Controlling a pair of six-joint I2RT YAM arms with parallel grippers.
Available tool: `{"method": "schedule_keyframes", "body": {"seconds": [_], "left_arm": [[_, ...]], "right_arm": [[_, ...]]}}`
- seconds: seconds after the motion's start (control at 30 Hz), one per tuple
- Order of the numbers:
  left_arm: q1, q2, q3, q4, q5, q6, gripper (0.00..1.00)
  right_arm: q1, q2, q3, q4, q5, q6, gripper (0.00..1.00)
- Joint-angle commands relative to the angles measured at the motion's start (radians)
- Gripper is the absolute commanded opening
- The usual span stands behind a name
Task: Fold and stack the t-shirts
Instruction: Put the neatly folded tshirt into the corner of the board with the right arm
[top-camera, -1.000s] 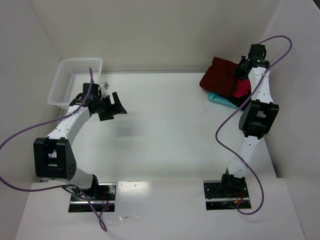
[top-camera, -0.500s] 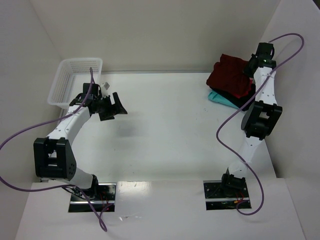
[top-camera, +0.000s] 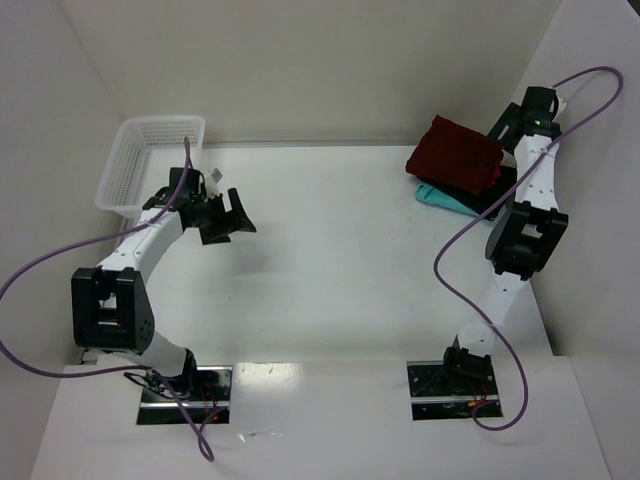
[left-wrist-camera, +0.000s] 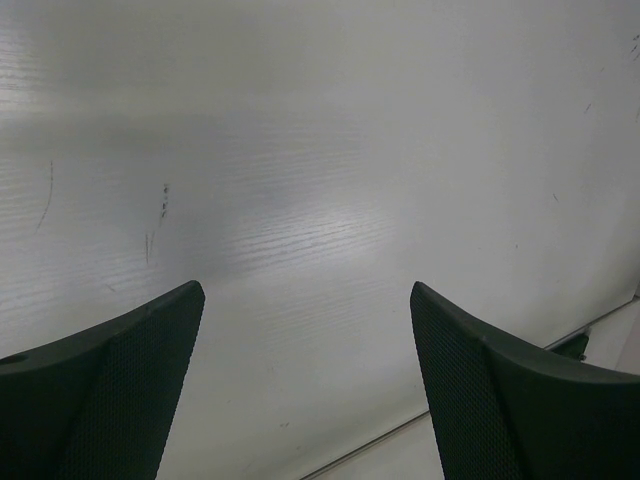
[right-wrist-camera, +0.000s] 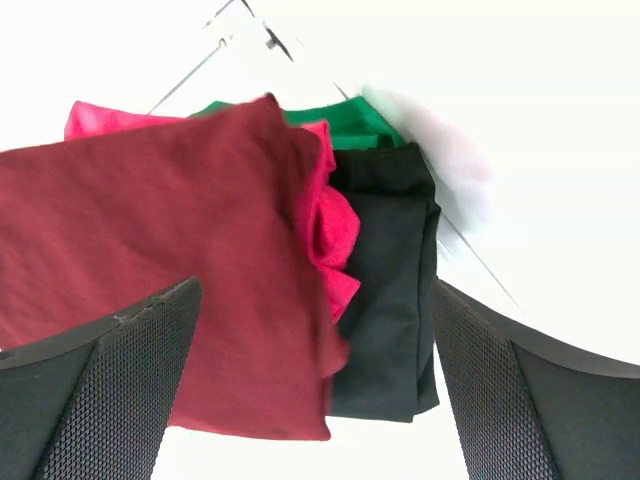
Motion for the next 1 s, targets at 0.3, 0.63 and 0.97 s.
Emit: {"method": "schedule_keyframes", "body": {"seconds": [0.3,0.63,0.97], "left_arm": [[0.002,-0.119,0.016,0.000,0.031,0.034,0.91],[0.002,-0.370,0.016,0.015,-0.097,0.043,1.00],[0.002,-0.457,0.127,-0.026,-0.170,0.066,1.00]], "right_arm": [[0.030,-0.467,-0.380,0.185,-0.188,0.015,1.00],[0.091,-0.926,-0.787,0.248,-0.164,0.115,1.00],[0.097,-1.266,-1.079,0.197,-0.216,0.161,1.00]]}}
